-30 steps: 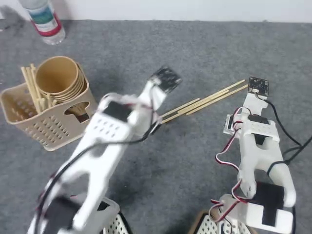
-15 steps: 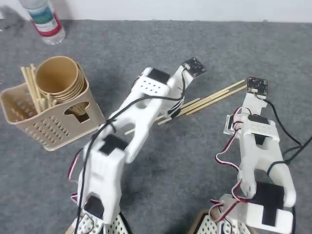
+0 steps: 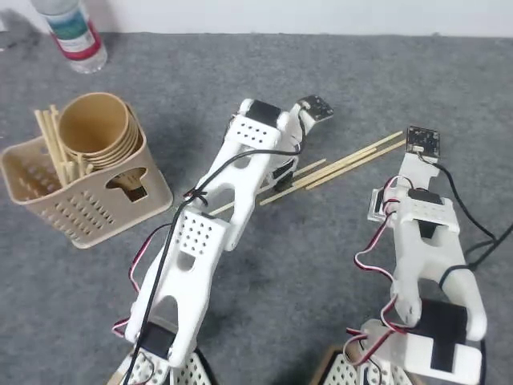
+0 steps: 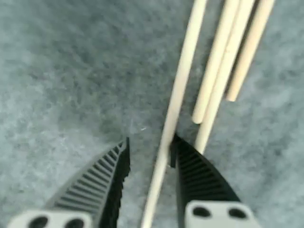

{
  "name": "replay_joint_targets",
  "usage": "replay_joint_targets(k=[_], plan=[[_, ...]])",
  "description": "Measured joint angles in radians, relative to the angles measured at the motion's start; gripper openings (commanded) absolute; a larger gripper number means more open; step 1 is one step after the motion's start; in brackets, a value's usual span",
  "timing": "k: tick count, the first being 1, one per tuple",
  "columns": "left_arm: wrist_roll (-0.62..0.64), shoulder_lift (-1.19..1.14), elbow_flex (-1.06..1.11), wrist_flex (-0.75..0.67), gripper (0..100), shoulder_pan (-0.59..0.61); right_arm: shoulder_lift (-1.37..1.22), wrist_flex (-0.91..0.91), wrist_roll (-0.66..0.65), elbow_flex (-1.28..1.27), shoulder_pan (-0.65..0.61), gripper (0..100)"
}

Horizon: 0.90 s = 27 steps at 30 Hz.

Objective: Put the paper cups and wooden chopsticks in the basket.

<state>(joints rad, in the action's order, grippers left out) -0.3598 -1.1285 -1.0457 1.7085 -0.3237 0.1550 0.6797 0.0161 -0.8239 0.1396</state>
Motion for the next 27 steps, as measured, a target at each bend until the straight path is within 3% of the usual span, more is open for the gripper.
replay_joint_targets(k=[8,14,21,27], plan=[[-0.006,-0.040,-0.077,0.025,9,-0.026,0.000,0.000,-0.006,0.000,0.000,29.9],[-0.029,-0.040,-0.077,0.025,1,-0.041,0.000,0.000,-0.006,0.000,0.000,29.9],[-0.066,-0.008,0.026,0.018,1,-0.072,0.000,0.000,-0.006,0.000,0.000,29.9],[-0.040,0.150,0.155,0.018,1,-0.126,0.000,0.000,-0.006,0.000,0.000,29.9]])
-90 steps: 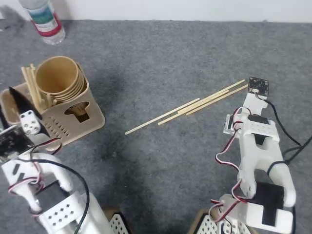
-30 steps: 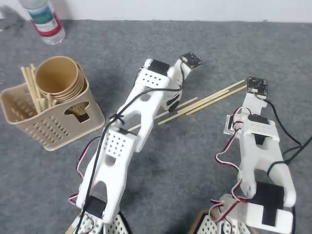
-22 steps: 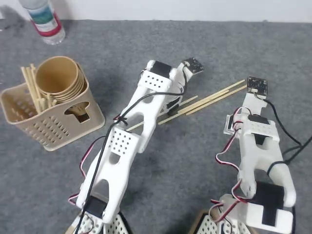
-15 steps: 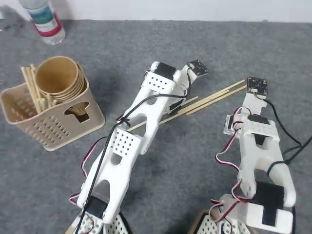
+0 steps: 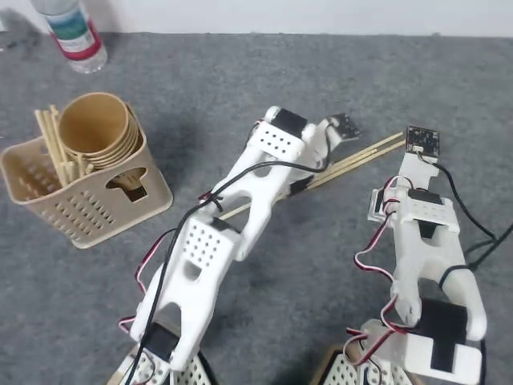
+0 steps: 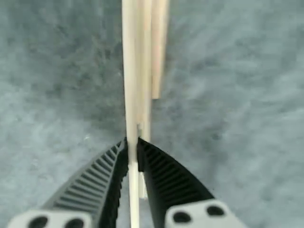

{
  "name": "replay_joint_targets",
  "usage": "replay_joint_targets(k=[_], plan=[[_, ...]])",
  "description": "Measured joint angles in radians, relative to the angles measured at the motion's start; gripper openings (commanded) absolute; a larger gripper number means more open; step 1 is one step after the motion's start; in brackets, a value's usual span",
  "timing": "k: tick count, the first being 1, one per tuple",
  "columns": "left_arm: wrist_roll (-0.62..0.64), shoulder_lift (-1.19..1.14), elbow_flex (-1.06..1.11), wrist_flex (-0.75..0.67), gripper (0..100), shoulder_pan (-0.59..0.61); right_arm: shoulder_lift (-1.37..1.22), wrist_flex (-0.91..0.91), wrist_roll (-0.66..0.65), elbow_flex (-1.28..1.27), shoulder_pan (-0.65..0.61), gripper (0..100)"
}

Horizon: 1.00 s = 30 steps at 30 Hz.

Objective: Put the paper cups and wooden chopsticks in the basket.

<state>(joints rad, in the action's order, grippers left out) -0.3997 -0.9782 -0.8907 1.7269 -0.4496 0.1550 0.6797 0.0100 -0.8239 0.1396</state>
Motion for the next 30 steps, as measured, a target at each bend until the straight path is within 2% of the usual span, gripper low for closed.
replay_joint_targets(k=[4,7,14,19,25,30], plan=[[0.092,0.212,0.049,0.003,1,-0.017,0.000,0.000,0.000,0.000,0.000,29.9],[0.180,0.393,0.077,0.006,1,0.014,0.000,0.000,0.000,0.000,0.000,29.9],[0.350,0.796,0.106,0.008,1,0.218,0.000,0.000,0.000,0.000,0.000,29.9],[0.374,1.091,0.199,0.006,1,0.379,0.000,0.000,0.000,0.000,0.000,29.9],[0.408,1.413,0.451,-0.149,1,0.624,0.000,0.000,0.000,0.000,0.000,29.9],[0.439,1.748,0.727,-0.402,1,0.825,0.000,0.000,0.000,0.000,0.000,29.9]])
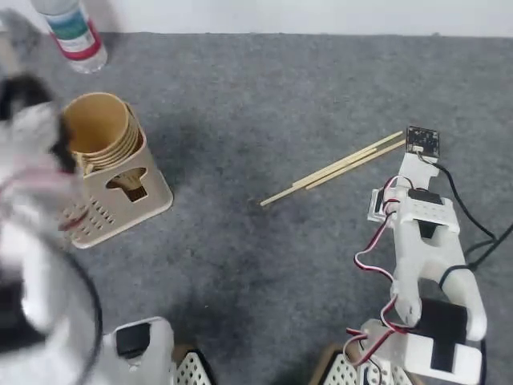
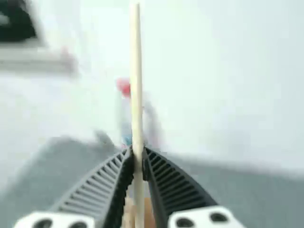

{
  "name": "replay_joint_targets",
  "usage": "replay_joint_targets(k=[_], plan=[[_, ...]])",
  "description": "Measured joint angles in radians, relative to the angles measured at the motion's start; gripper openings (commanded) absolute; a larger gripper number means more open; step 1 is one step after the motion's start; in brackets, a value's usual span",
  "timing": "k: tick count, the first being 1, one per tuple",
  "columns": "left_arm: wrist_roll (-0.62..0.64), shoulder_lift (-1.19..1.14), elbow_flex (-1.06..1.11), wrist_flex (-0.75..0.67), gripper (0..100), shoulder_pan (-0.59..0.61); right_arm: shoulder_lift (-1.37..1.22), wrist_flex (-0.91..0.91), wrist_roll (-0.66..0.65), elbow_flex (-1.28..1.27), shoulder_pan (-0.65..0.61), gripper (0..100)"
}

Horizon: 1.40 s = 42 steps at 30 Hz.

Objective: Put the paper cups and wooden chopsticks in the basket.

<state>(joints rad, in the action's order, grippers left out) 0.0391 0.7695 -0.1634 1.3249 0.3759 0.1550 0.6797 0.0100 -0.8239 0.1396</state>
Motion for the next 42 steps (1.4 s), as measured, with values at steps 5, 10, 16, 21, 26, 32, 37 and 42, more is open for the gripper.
replay_joint_targets(k=[5,10,16,21,26,32,37,42], plan=[[0.002,0.269,0.411,-0.396,1,0.181,0.000,0.000,0.000,0.000,0.000,29.9],[0.002,0.359,0.830,-0.795,1,0.262,0.000,0.000,0.000,0.000,-0.005,29.9],[-0.018,0.310,0.942,-0.878,1,0.267,0.000,0.000,0.000,0.000,-0.017,29.9],[-0.025,0.264,0.947,-0.879,8,0.267,0.000,0.000,0.000,0.000,-0.018,29.9],[-0.026,0.264,0.961,-0.879,11,0.269,0.000,0.000,0.000,0.000,-0.015,29.9],[-0.026,0.264,0.968,-0.879,11,0.304,0.000,0.000,0.000,0.000,-0.017,29.9],[-0.026,0.267,0.980,-0.865,12,0.307,0.000,0.000,0.000,0.000,-0.015,29.9],[-0.026,0.416,0.959,-0.654,12,0.233,0.000,0.000,0.000,0.000,-0.017,29.9]])
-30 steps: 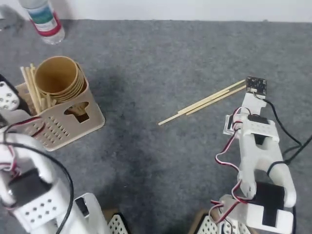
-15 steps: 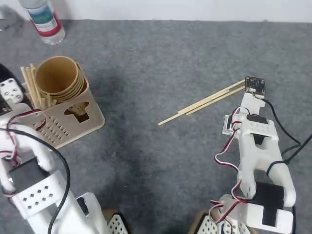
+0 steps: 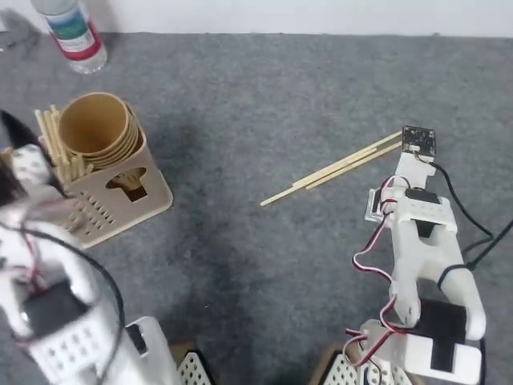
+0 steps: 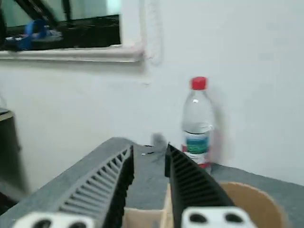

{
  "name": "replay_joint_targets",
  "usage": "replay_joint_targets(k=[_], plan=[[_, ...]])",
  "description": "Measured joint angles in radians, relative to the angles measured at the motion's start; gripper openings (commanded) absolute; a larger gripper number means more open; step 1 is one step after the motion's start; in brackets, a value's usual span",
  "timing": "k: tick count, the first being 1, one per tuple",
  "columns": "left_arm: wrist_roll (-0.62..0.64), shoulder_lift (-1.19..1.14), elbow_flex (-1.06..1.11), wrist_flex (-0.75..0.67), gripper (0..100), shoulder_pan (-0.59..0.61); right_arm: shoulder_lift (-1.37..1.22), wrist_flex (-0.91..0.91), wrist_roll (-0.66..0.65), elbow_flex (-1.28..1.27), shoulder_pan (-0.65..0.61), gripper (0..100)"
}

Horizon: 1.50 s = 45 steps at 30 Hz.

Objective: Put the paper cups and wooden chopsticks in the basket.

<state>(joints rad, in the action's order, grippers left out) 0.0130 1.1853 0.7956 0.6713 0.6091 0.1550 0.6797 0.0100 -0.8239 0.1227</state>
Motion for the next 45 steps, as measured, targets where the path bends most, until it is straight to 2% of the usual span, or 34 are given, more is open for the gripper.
replay_joint_targets(k=[4,8,12,16,18,27,34,45], plan=[[-0.003,0.160,-0.081,0.204,12,-0.164,0.000,0.000,0.000,0.000,0.002,29.9],[-0.018,0.141,-0.152,0.384,12,-0.419,0.000,0.000,0.000,0.000,0.029,29.9],[-0.020,-0.058,-0.178,0.488,12,-0.690,0.000,0.000,0.064,0.000,0.094,29.9],[-0.075,-0.368,-0.261,0.496,12,-0.922,0.000,0.000,0.089,0.000,0.120,29.9],[-0.106,-0.526,-0.336,0.496,12,-1.000,0.000,0.000,0.092,0.000,0.121,29.9],[-0.166,-1.286,-0.772,0.497,12,-1.056,0.000,0.000,0.098,0.000,0.121,29.9],[-0.170,-1.738,-1.086,0.488,12,-1.045,0.000,0.000,0.098,0.000,0.121,29.9],[-0.172,-2.176,-1.665,0.761,12,-1.083,0.000,0.000,0.098,0.000,0.106,29.9]])
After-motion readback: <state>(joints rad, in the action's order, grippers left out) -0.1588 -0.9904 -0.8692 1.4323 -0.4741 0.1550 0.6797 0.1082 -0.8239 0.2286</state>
